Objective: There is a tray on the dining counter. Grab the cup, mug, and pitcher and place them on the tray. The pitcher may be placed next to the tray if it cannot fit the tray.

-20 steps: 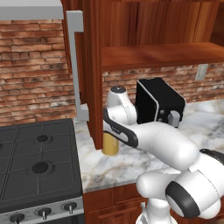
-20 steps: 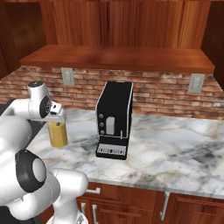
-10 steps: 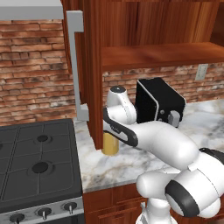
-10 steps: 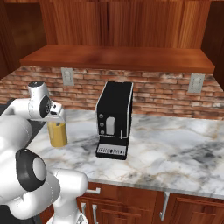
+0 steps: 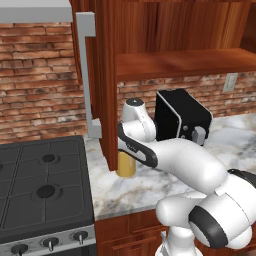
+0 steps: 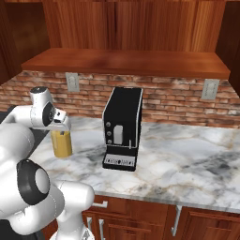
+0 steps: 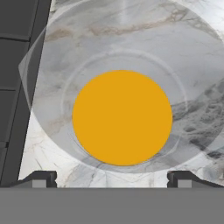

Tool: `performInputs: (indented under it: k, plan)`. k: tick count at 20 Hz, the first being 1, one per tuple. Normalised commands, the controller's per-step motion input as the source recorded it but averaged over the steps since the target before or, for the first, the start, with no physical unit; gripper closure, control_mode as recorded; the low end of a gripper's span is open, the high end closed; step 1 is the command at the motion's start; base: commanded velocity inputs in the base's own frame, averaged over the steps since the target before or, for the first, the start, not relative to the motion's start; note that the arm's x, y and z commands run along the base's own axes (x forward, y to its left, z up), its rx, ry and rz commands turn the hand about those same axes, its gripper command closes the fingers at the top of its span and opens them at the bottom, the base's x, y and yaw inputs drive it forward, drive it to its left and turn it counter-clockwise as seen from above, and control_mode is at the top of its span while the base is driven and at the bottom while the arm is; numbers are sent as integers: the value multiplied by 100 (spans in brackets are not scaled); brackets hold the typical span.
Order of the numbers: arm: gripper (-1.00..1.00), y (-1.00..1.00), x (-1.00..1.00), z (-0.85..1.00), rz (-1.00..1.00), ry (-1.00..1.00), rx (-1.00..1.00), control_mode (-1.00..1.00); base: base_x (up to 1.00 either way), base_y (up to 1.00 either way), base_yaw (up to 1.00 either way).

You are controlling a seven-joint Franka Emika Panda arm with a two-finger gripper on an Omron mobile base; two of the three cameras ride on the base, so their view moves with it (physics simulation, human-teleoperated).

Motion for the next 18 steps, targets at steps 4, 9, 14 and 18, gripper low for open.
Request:
performInputs:
  k: [4, 9, 14, 18]
  plan:
    - [100, 0, 0, 0, 0, 0, 0, -100, 0, 0, 0]
    - [100, 0, 0, 0, 0, 0, 0, -100, 0, 0, 0]
    - [100, 0, 0, 0, 0, 0, 0, -100, 0, 0, 0]
    - [100, 0, 0, 0, 0, 0, 0, -100, 0, 0, 0]
